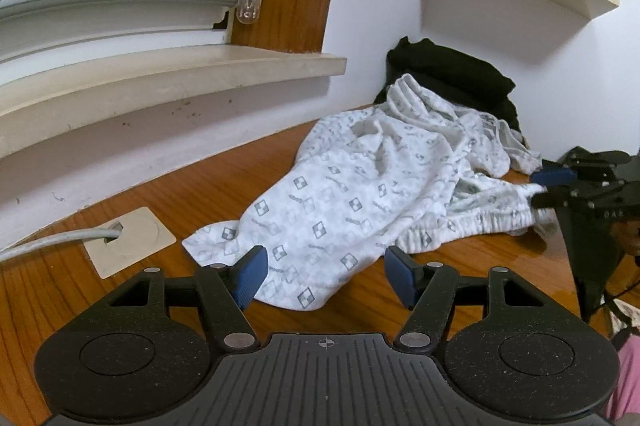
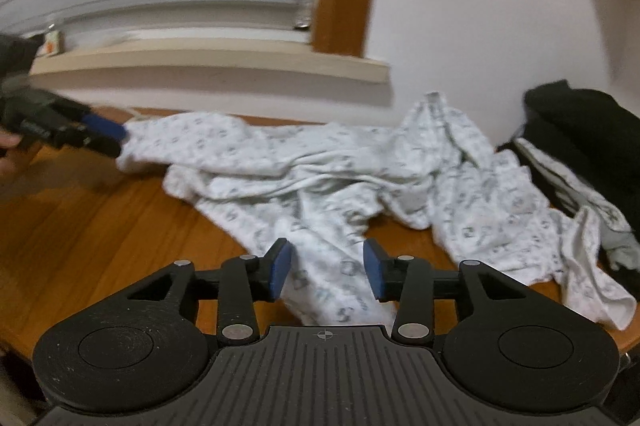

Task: Fold clothes
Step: 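Pull the garment edge with the right gripper to spread it on the table, then grasp the white garment edge with the left gripper and lift it while the right gripper opens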

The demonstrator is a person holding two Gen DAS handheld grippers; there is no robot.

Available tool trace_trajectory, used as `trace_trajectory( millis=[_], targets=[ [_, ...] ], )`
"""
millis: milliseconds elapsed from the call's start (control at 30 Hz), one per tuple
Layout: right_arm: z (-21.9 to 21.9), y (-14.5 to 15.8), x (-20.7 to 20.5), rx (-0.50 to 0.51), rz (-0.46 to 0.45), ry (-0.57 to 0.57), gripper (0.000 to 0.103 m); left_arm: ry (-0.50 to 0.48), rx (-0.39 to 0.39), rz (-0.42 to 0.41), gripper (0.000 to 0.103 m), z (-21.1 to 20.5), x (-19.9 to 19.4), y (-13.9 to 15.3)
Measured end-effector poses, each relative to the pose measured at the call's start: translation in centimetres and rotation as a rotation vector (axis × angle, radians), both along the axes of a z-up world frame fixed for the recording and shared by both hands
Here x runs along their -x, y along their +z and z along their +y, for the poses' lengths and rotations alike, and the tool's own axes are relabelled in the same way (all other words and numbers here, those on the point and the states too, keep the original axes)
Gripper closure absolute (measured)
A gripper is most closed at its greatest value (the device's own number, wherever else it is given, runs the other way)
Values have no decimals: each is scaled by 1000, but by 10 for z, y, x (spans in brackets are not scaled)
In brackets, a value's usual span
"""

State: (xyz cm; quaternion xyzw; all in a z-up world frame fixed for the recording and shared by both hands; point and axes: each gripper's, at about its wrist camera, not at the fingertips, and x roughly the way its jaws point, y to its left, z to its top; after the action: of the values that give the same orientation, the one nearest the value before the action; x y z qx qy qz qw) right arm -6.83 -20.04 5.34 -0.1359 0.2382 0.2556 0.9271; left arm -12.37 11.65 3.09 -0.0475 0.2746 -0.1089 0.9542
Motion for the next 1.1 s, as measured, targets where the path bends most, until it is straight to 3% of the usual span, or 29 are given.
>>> trace_trajectory(
  millis=[333,433,500,533,567,667,800,1033,1067,1100],
  targets=[
    [43,-19,5,76,-5,77,51,6,-13,-1,34,0,0,1],
    [45,-29,4,106,-12,72,52,-48,-20,-18,41,-9,4,3],
    [39,-34,1,95,-5,56,61,-104,-17,-10,74,-19,6,4],
    [34,-36,-1,79,2,45,79,-136,-13,-4,74,-24,6,4],
    [29,-37,-3,54,7,32,85,-159,-19,3,75,-31,5,4],
    [15,-30,-8,-52,-6,1,90,-211,-60,19,74,-53,1,5],
    [0,-6,-16,-196,-47,-6,91,-196,-172,22,57,-82,-22,0],
    [-19,34,-19,-349,-124,-4,91,-170,-347,6,59,-109,-59,-3],
    [-21,36,-19,-347,-129,-3,91,-160,-328,0,71,-107,-62,2],
    [-21,36,-19,-338,-135,-4,91,-150,-309,-5,90,-105,-66,8]
  ],
)
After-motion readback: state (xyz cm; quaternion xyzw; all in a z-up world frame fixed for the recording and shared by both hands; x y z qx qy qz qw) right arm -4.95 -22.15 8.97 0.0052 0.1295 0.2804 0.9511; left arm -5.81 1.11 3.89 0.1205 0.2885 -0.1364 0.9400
